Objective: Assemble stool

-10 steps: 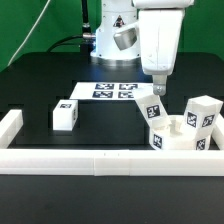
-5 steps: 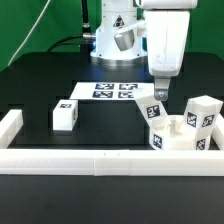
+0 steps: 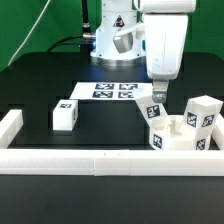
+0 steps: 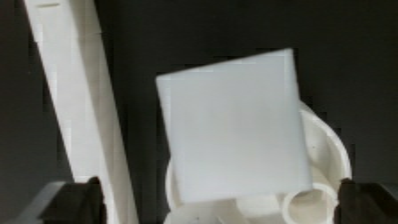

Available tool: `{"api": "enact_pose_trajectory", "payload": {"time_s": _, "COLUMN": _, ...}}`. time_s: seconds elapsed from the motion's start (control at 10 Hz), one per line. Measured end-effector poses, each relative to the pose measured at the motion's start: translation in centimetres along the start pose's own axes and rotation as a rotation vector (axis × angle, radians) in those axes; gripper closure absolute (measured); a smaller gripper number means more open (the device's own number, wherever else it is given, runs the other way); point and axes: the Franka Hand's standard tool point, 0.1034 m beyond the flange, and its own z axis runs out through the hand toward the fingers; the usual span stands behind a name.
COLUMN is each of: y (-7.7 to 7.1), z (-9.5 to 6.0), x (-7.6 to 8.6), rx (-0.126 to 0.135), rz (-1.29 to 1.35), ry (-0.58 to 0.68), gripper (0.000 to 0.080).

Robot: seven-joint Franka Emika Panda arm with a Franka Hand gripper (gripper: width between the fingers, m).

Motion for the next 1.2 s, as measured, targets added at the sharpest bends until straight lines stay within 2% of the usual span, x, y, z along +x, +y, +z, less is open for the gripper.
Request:
{"api": "enact_pose_trajectory", "payload": {"time_s": 0.6, "y": -0.48, "z": 0.78, "x": -0.17, "rx": 0.015, "rz": 0.015, "ry": -0.001, "gripper": 0.0151}}
{"api": "enact_pose_trajectory", "payload": {"time_s": 0.8, "y": -0.47, "z": 0.76, "x": -0.12, "rx": 0.015, "rz": 0.014, "ry": -0.001, "gripper": 0.0425}}
{"api": "enact_pose_trajectory", "payload": {"time_s": 0.9, "y": -0.32, "z": 0.55, "x": -0.13, "rx": 0.010, "rz": 0.015, "ry": 0.000, "gripper": 0.0452}}
{"api": "enact_pose_trajectory", "payload": {"time_s": 1.2, "y": -0.32, "z": 0.54, "x": -0.12, "rx": 0.010, "rz": 0.051, "ry": 0.000, "gripper": 0.0452}}
